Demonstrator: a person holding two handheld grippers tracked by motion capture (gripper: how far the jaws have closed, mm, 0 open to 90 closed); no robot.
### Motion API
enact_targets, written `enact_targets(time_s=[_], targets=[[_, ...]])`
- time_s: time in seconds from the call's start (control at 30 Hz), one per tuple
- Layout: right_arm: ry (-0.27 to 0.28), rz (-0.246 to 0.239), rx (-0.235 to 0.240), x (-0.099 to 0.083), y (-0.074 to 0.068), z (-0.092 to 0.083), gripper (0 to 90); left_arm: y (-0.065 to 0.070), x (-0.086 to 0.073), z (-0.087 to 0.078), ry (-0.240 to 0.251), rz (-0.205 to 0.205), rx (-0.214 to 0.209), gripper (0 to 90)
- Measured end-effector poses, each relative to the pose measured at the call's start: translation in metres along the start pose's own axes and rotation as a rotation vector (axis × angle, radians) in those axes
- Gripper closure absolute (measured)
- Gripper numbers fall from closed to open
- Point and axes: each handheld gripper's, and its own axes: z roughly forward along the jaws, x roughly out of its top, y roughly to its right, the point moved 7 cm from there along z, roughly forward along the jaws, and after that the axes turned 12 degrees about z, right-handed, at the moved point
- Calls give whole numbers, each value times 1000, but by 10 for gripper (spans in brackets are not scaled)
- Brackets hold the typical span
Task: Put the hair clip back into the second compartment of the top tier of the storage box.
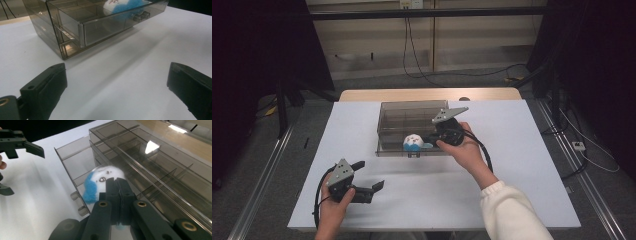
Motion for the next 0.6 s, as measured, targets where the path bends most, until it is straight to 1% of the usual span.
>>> enact_targets(time_s=[0.07,0.13,0.17,0.23,0.27,0.33,0.4,0.47,0.57,0.6], targets=[[-21,-3,8,-3,-3,5,884,0,0,0,-2,0,1,29],[-29,-14,21,-4,-8,9,882,0,0,-1,-2,1,1,29],[-33,-23,19,-5,-10,11,881,0,0,-1,-3,1,-1,29],[-34,-30,11,-4,-11,12,879,-1,0,-1,1,1,3,29],[-32,-26,15,-4,-11,11,876,-1,0,-2,2,-4,4,30],[-31,-17,20,-4,-9,10,859,-1,0,-2,0,-1,3,29],[-19,-16,16,-4,-9,7,819,0,0,-1,-2,-1,-1,29],[-5,-18,25,-4,-11,3,786,0,-1,-1,-5,1,-1,29],[17,-24,10,-5,-11,-3,680,0,0,-1,-4,1,-2,29],[23,-21,7,-5,-11,-4,665,-1,0,-1,-4,3,-1,29]])
